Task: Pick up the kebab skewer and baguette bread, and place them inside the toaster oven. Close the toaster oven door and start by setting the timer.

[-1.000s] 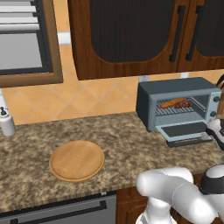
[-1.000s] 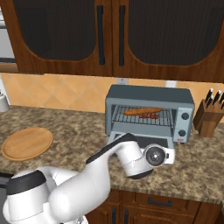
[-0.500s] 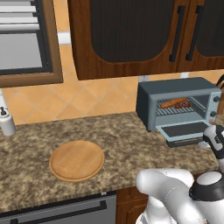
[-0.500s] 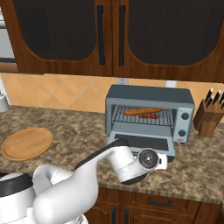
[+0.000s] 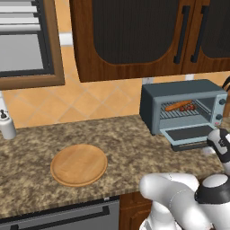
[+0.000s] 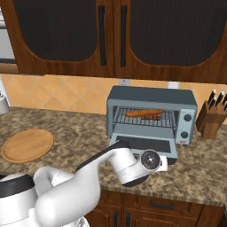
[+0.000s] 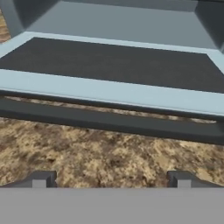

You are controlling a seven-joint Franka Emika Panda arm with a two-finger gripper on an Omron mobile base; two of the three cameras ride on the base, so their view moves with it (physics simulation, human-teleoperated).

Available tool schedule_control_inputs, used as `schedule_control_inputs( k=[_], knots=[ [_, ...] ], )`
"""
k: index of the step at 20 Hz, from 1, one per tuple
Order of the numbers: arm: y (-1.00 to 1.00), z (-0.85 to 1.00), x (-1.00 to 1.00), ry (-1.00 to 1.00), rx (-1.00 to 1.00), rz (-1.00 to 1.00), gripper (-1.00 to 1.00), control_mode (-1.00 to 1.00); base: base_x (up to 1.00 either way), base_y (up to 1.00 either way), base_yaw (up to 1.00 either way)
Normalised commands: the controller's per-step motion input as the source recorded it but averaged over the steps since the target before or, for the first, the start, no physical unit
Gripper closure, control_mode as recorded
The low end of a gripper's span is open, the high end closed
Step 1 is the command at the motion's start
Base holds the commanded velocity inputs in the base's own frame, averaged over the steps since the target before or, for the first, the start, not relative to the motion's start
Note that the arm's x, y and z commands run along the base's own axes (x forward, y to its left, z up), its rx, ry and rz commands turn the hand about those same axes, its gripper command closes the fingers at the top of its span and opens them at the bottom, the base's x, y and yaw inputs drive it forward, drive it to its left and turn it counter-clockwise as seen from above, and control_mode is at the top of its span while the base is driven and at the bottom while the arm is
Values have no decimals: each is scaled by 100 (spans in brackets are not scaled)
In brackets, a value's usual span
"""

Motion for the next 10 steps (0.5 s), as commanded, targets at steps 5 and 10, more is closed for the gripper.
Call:
schedule_control_inputs(
  k=[5, 10],
  knots=[
    [3, -16, 3, 0, 2, 0, -100, -100, 0, 0, 0],
    [0, -13, 23, -1, 9, 0, -100, -100, 0, 0, 0]
  ],
)
